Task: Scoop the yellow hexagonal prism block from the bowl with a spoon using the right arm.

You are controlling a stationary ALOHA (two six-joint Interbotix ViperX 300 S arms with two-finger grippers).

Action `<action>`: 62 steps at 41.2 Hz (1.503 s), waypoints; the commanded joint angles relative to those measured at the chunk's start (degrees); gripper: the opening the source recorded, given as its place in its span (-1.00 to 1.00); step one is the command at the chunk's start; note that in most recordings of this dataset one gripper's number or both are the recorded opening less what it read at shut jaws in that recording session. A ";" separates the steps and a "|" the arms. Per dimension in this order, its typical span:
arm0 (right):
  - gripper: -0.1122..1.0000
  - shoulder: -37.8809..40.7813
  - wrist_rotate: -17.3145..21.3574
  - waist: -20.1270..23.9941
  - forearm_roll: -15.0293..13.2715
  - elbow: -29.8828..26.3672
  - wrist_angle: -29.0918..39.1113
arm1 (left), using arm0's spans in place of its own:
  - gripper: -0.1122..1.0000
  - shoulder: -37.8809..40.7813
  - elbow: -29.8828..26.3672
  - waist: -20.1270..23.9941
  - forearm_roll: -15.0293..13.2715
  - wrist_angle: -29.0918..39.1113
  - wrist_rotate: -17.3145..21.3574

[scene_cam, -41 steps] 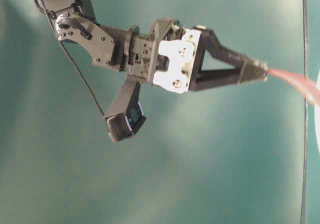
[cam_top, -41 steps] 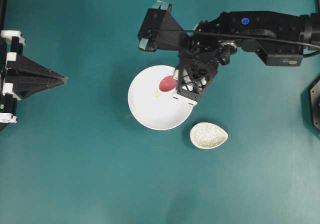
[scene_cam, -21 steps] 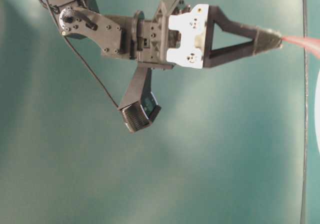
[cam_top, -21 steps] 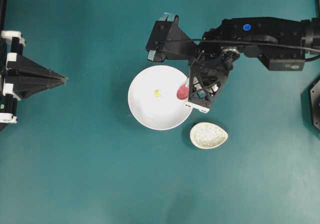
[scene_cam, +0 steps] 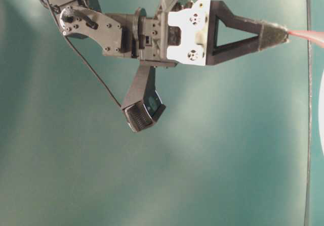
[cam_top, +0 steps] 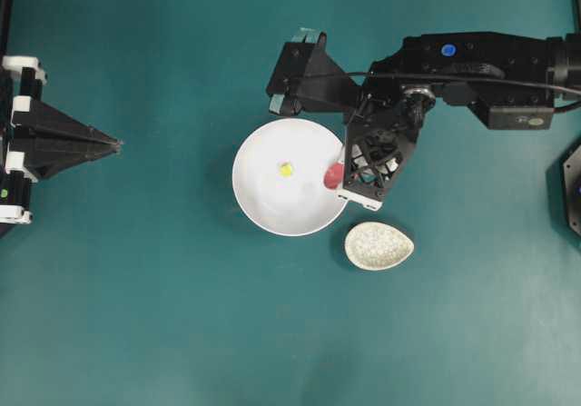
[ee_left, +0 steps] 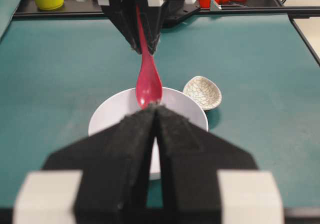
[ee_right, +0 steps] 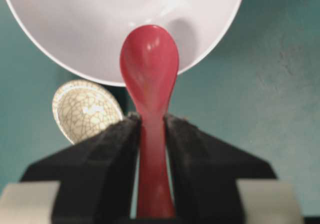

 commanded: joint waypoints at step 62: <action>-0.37 4.48 -0.97 0.09 0.35 -2.11 -6.59 | -0.78 0.53 -0.44 0.00 0.09 -0.62 0.00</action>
